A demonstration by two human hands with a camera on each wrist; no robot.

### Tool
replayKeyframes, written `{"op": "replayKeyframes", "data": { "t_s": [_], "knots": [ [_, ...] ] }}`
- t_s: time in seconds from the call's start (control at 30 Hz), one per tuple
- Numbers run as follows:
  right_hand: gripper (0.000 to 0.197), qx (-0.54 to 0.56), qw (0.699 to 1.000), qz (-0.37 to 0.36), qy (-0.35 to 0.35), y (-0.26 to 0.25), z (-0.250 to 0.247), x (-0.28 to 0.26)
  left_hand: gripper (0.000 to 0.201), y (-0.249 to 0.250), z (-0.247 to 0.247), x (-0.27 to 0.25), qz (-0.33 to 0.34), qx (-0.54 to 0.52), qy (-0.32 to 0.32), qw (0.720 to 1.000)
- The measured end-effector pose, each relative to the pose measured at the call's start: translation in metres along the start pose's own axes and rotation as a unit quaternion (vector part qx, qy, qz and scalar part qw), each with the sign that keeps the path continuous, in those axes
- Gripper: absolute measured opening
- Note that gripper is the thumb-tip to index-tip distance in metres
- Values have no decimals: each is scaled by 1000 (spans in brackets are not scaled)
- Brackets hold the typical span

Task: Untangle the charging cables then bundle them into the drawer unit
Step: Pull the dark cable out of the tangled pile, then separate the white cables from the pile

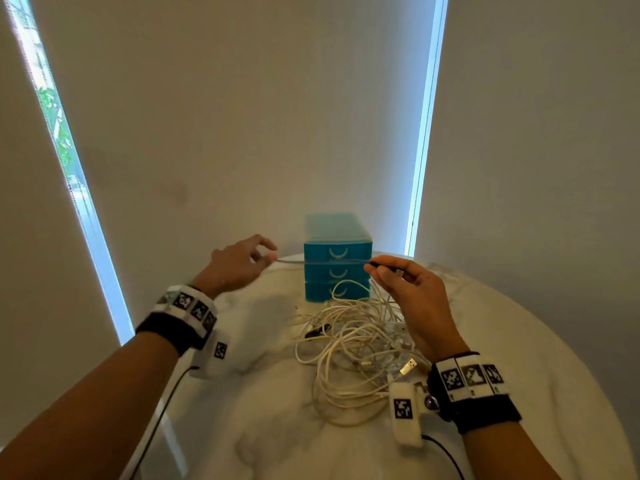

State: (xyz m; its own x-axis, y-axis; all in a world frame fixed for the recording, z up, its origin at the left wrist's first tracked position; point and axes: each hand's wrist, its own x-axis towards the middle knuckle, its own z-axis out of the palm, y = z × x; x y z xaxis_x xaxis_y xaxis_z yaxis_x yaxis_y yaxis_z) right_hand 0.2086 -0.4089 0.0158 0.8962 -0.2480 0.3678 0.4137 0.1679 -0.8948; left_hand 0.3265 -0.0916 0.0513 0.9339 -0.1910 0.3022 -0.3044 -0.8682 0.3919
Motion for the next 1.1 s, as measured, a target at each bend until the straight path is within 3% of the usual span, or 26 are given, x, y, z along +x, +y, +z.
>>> {"op": "replayKeyframes", "data": {
  "t_s": [0.07,0.13,0.2,0.27,0.33,0.43,0.5,0.57,0.67,0.73,0.83,0.97,1.03,1.1],
  "knots": [
    [20,-23,1000,3,11,4,1,-1,38,17,22,-6,31,-16,12,999],
    [25,-45,999,14,7,8,4,-3,42,51,37,-16,102,-161,29,981],
    [27,-53,999,3,11,9,6,-3,47,92,51,-28,139,-278,-26,950],
    [22,-63,997,-31,28,4,4,-4,55,122,67,-35,144,-307,-99,936],
    [21,-59,996,-52,47,-4,-1,-3,55,134,84,-37,147,-311,-113,932],
    [31,-99,989,-44,99,-7,-13,3,43,126,101,-32,108,-345,-15,932],
    [34,-196,971,-18,136,-3,-24,9,41,115,105,-26,58,-402,52,912],
    [44,-304,946,36,104,1,-36,13,42,106,104,-20,17,-447,59,892],
    [54,-402,907,118,-37,9,-41,11,40,107,100,-27,22,-458,35,888],
    [39,-385,919,69,-47,9,-37,9,34,113,100,-35,47,-442,-2,896],
    [18,-281,958,-39,37,-1,-33,10,28,115,103,-41,62,-425,-66,901],
    [18,-213,975,-39,39,-1,-25,6,39,112,103,-47,87,-401,-177,895],
    [20,-157,985,-40,60,-3,-21,3,43,107,106,-47,91,-369,-190,905],
    [24,-70,990,-77,95,-14,-21,5,38,98,108,-43,83,-372,-154,911]
  ]
}}
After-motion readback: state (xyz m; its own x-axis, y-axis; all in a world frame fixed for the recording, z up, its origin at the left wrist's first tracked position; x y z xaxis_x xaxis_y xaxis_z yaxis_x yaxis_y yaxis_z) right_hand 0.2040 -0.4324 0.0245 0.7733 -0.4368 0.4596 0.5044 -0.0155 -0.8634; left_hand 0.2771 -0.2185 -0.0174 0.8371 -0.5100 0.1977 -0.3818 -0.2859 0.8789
